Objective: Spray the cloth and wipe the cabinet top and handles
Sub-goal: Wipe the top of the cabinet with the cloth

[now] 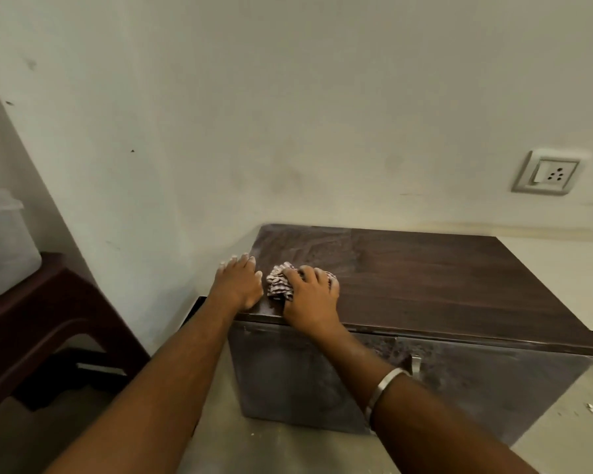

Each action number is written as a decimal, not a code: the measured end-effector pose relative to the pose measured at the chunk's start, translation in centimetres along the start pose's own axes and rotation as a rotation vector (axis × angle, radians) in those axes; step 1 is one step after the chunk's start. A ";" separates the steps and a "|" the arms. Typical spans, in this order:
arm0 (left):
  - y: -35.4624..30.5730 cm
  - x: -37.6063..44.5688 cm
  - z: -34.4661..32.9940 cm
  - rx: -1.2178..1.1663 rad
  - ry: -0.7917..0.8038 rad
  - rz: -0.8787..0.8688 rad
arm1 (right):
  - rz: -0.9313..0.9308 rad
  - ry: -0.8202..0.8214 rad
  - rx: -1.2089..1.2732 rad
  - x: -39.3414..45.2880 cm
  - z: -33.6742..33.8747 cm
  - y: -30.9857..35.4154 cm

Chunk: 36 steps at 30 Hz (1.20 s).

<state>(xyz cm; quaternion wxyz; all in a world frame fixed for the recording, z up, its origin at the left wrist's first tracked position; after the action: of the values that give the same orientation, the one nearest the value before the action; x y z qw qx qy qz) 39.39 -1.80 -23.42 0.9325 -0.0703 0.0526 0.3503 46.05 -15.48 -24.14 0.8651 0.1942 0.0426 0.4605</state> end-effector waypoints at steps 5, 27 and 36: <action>1.9 -0.2 0.4 -0.001 0.014 0.025 | 0.108 -0.001 -0.029 0.6 -1.3 1.9; -8.3 4.5 0.0 -0.029 0.026 -0.192 | -0.473 -0.085 -0.125 -1.3 8.5 -21.0; -2.4 5.5 1.0 0.041 -0.008 -0.098 | -0.161 -0.003 -0.063 4.5 2.5 -7.5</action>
<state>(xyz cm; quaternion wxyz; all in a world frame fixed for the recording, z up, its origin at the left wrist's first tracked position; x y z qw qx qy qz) 45.12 0.12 -22.97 0.9501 -0.0523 0.0522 0.3032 55.12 -16.34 -24.22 0.9051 0.1635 0.0422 0.3903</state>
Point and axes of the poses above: each hand's wrist, its own x-axis towards the middle knuckle, its own z-axis out of the back of the hand, y = z × x, the point moved 4 cm from there along x, towards the middle knuckle, and after that the axes turned 9 degrees about y, right-handed, at the moved point
